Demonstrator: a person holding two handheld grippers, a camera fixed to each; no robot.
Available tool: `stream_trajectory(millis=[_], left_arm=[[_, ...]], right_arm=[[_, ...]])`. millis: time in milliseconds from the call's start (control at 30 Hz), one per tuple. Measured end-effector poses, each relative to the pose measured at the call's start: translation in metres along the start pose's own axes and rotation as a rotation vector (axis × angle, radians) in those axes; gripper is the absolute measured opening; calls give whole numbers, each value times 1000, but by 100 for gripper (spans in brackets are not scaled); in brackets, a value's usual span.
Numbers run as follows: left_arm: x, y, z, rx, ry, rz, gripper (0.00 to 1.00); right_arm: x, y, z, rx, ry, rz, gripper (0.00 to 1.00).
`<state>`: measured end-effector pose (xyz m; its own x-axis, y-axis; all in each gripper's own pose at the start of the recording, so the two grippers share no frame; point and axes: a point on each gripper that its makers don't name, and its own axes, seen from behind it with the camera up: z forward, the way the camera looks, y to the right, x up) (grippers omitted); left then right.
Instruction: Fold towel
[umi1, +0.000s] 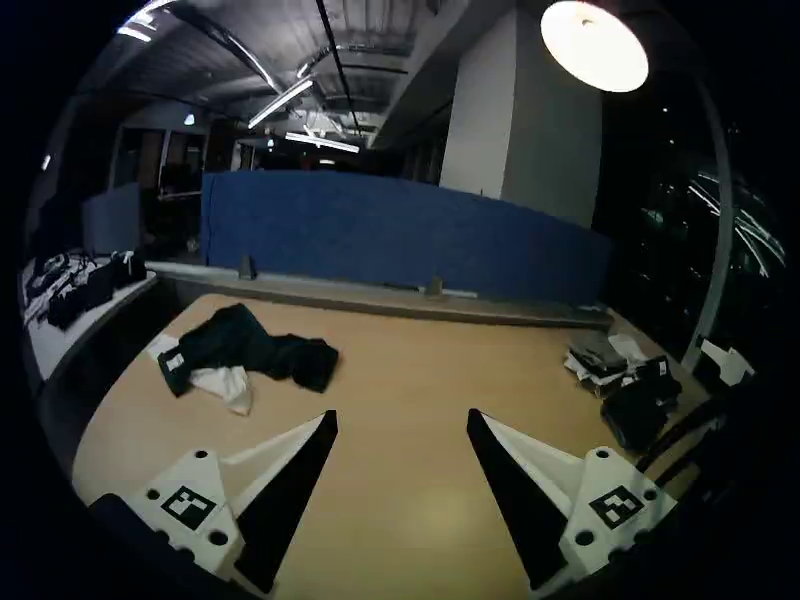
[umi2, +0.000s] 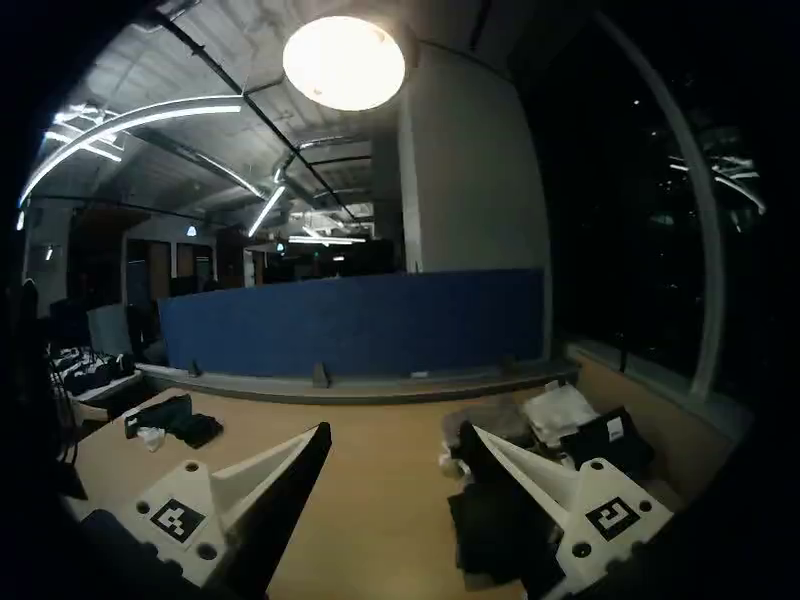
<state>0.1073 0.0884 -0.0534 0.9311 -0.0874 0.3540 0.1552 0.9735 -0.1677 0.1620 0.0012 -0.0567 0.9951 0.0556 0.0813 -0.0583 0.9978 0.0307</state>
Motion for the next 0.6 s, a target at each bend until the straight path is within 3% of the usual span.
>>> stream_trajectory(millis=[100,267,467,600], left_arm=[[24,-3,-7,4,91,20,96],[57,-16,-18,54,212,30,97],[70,-34,-23,85,262,34,96],[70,-42,-23,108,277,55,97]], right_arm=[[5,-3,-2,2,35,-20,100],[6,-1,-2,-10,37,-28,100],[11,3,1,-27,46,-9,100],[12,-1,5,-26,45,-27,100]])
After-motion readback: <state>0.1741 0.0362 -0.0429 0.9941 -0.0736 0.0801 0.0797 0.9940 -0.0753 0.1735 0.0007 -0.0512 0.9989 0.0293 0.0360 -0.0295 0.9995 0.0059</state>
